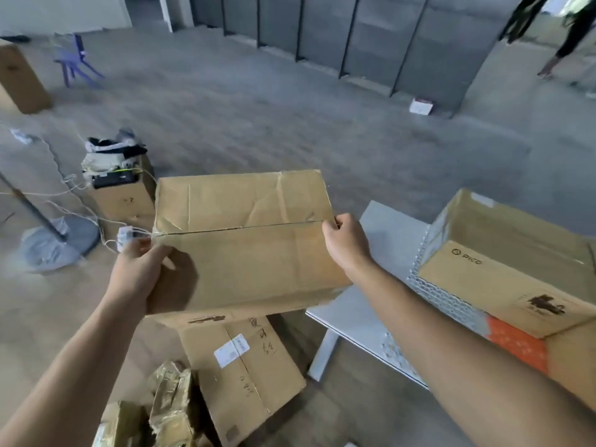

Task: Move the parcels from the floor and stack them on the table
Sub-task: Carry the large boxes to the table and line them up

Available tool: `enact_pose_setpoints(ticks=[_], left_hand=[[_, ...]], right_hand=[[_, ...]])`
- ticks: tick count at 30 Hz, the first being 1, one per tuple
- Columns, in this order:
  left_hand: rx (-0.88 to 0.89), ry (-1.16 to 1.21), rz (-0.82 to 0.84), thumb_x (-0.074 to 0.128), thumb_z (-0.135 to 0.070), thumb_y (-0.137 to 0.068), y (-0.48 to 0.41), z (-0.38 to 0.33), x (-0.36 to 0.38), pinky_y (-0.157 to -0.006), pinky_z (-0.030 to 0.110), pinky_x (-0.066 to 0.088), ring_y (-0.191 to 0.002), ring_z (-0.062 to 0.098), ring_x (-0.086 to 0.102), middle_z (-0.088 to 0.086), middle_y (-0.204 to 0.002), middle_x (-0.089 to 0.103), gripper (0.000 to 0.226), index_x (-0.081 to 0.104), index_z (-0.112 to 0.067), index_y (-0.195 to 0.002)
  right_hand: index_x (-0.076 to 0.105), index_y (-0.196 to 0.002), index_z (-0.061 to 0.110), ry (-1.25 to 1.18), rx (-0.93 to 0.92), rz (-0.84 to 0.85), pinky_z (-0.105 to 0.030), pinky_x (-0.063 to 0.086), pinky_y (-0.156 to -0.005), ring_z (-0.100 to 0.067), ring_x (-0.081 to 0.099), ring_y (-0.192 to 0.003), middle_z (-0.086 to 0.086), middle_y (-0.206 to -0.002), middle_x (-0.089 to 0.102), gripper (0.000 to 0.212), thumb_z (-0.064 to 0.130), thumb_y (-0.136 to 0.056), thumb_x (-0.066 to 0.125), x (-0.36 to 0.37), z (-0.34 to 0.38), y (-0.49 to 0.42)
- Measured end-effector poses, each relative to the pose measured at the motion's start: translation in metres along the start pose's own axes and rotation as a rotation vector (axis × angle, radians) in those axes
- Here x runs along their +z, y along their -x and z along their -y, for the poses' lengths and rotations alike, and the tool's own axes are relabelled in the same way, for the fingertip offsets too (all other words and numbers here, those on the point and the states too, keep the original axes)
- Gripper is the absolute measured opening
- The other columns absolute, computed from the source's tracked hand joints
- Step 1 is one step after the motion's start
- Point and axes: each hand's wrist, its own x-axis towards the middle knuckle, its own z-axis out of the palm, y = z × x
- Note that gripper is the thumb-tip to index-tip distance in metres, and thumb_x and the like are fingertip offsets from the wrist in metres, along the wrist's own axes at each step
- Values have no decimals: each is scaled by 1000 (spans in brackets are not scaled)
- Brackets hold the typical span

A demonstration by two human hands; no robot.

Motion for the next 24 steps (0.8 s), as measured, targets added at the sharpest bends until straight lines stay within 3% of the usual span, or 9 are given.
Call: enact_pose_setpoints(ticks=[3, 6, 9, 12, 17, 20, 24], left_hand=[[57, -44, 97, 63, -21, -82, 23, -25, 53, -84, 38, 46, -90, 25, 57, 12, -97, 62, 28, 60, -8, -107], [125, -116, 213, 63, -20, -85, 58, -38, 111, -73, 34, 44, -86, 27, 58, 10, -91, 64, 17, 61, -10, -99], [200, -167, 355, 62, -17, -87, 98, -47, 168, -65, 33, 43, -76, 23, 57, 5, -78, 63, 8, 60, -15, -79], [197, -215, 485, 62, -23, -87, 132, -45, 221, -78, 39, 49, -86, 25, 62, 5, -84, 68, 10, 66, -14, -86], [132, -261, 667, 65, -20, -83, 182, -34, 286, -65, 31, 44, -84, 24, 62, 6, -88, 67, 16, 65, -8, -94], [72, -280, 700, 67, -25, -71, 195, -23, 316, -77, 37, 46, -90, 29, 62, 12, -97, 67, 30, 64, -9, -97], [32, -329, 746, 61, -19, -77, 218, -18, 345, -85, 38, 43, -96, 29, 57, 12, -103, 63, 29, 62, -6, -103]], right_hand=[[35, -69, 15, 31, 56, -67, -30, 22, -46, -18, 38, -55, -1, -66, 42, 25, 21, -91, 43, -66, -42, 12], [37, -74, 14, 132, 158, -94, -30, 22, -46, -20, 39, -55, -2, -66, 41, 22, 26, -92, 43, -129, -93, 25], [48, -101, 7, 245, 292, -89, -33, 35, -60, -30, 57, -83, -11, -91, 55, 30, 36, -96, 41, -188, -140, 40], [47, -118, 3, 352, 360, -96, -33, 37, -72, -34, 59, -106, -18, -114, 61, 45, 43, -98, 41, -237, -181, 60], [57, -109, 3, 464, 428, -20, -33, 46, -80, -33, 63, -105, -18, -111, 67, 45, 43, -98, 40, -287, -243, 83], [60, -108, 2, 521, 446, 1, -33, 47, -82, -34, 63, -105, -19, -112, 66, 43, 39, -99, 39, -301, -270, 90], [60, -114, 0, 621, 437, 8, -32, 47, -85, -32, 61, -108, -18, -117, 64, 47, 38, -101, 36, -319, -293, 94]])
